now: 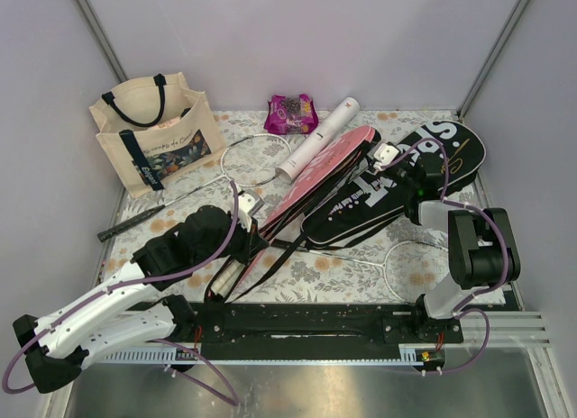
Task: Pack up the badminton gear
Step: Zip the racket bag at the center of the board.
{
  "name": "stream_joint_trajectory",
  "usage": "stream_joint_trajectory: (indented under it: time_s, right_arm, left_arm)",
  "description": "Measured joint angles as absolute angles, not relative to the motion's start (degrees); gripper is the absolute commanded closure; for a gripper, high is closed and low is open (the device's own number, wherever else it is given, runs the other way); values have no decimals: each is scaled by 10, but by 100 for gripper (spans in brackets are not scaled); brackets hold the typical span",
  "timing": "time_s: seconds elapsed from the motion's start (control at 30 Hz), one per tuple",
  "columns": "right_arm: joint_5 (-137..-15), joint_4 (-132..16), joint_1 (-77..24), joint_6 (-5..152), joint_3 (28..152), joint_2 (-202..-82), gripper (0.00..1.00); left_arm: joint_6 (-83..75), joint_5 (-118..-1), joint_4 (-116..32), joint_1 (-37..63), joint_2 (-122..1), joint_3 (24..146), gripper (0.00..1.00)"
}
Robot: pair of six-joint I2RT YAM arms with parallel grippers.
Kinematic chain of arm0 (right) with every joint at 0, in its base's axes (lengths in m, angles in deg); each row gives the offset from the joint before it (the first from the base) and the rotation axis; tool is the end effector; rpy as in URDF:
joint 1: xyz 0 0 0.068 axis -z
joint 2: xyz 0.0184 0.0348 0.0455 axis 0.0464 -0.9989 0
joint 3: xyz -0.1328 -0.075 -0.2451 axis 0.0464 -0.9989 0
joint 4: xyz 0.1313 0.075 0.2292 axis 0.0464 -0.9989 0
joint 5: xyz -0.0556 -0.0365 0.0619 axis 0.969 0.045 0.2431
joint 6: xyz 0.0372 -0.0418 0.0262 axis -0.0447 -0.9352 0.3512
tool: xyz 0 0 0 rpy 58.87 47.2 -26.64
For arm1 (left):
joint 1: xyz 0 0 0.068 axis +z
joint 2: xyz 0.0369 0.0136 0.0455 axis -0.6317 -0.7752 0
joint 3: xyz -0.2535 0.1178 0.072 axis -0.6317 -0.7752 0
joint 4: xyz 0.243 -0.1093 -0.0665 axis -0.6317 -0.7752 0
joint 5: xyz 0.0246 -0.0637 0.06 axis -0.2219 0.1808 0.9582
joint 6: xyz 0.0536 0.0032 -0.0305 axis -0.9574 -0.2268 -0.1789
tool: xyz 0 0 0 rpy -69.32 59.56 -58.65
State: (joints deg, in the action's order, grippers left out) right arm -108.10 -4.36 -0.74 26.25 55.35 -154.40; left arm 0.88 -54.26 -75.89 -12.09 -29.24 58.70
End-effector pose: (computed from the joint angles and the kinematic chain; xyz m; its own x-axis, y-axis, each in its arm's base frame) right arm 0.3497 0.0504 0.2255 0.4485 -0.4755 -0.7568 -0.5092 0.5599 -0.6536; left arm 0.1108 -0.1421 0.3175 -0.5280 0.2035 -0.8245 0.6849 0.6760 -0.2718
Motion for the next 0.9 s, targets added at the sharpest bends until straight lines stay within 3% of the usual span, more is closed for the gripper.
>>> stream_joint_trajectory:
  time_s: [0.1, 0.23, 0.9]
  right_arm:
    - [-1081, -49, -8, 256, 555, -1540, 70]
    - [-1085, -65, -9, 245, 561, -1538, 100]
    - [-1067, -73, -53, 354, 513, -1467, 100]
  left_arm:
    - [9, -542, -759, -120, -292, 587, 100]
    - [9, -543, -759, -120, -296, 590, 100]
    - [9, -559, -756, -118, -310, 590, 100]
